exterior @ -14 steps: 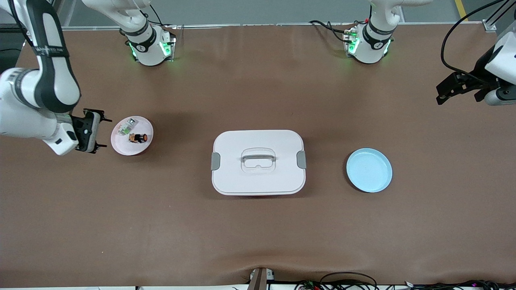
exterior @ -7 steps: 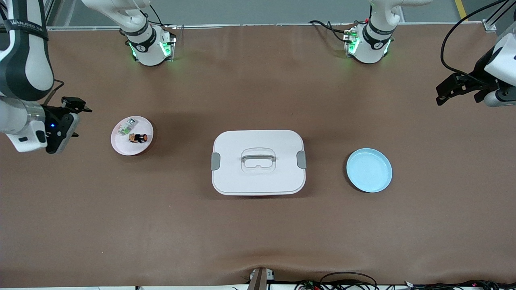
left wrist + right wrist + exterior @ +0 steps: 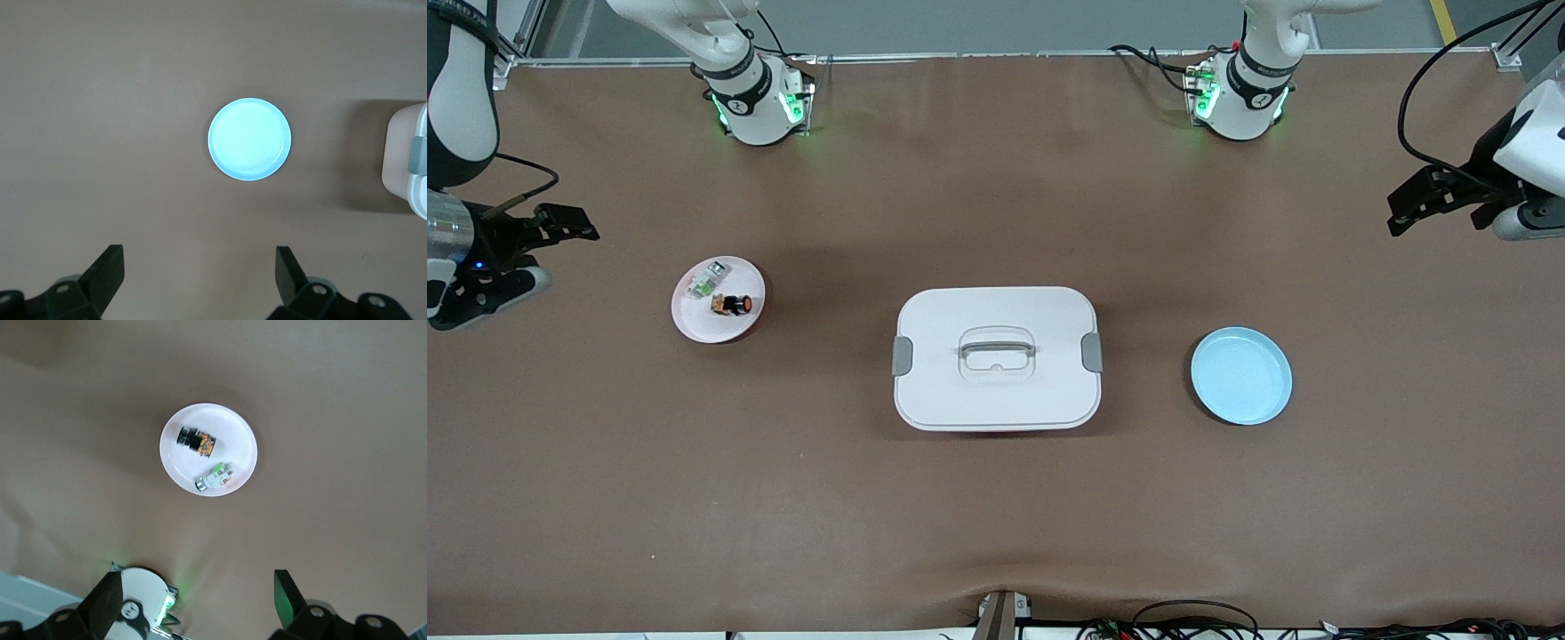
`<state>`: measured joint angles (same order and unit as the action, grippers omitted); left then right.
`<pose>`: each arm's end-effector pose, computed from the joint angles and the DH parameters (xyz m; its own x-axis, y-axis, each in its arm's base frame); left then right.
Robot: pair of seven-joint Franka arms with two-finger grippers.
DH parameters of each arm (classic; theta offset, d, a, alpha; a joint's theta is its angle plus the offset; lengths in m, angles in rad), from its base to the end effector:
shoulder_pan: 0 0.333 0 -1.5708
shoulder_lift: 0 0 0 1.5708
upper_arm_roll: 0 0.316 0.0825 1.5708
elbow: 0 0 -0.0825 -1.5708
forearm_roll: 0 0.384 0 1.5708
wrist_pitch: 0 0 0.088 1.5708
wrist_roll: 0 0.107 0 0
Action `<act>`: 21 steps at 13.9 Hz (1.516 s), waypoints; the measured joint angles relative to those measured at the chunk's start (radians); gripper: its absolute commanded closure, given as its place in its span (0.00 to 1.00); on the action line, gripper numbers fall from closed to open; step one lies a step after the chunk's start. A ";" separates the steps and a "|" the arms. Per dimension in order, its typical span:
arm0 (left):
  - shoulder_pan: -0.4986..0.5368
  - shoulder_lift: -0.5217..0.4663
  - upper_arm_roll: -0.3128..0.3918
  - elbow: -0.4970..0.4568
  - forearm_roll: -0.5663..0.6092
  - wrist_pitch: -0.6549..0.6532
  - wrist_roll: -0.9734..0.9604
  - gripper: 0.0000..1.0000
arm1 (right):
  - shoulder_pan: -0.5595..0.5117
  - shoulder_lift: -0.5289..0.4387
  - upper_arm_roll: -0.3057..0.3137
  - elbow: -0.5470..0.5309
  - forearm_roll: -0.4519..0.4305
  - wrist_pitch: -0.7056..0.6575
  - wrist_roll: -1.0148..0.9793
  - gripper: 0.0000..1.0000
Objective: Transfer orange switch to right arm and place
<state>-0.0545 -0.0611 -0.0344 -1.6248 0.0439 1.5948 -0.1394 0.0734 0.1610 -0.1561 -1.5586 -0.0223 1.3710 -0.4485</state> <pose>0.5360 -0.0438 0.6345 0.9981 0.0493 0.0371 0.0509 -0.9979 -0.0412 0.5682 -0.0438 0.5269 0.8773 0.3519 -0.3263 0.3364 -0.9359 -0.1049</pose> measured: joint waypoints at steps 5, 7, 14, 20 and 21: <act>-0.002 0.001 -0.001 0.007 0.000 0.012 0.000 0.00 | 0.077 0.000 0.005 0.062 0.000 0.002 0.219 0.00; -0.005 0.001 -0.002 0.009 0.000 0.014 0.000 0.00 | 0.085 0.000 0.005 0.068 0.000 0.003 0.282 0.00; -0.008 0.000 -0.021 0.026 0.000 -0.008 0.022 0.00 | 0.038 -0.007 -0.021 0.196 0.011 -0.071 0.322 0.00; -0.007 0.001 -0.047 0.030 0.000 -0.027 0.025 0.00 | -0.006 -0.010 -0.023 0.216 0.021 -0.049 0.324 0.00; -0.006 0.000 -0.047 0.035 -0.001 -0.027 0.025 0.00 | -0.010 -0.010 -0.023 0.216 0.023 -0.046 0.326 0.00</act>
<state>-0.0606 -0.0607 -0.0814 -1.5899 0.0428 1.5681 -0.1146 0.0636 0.1508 -0.1789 -1.3430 0.0005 1.3250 -0.1227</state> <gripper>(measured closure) 0.000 0.000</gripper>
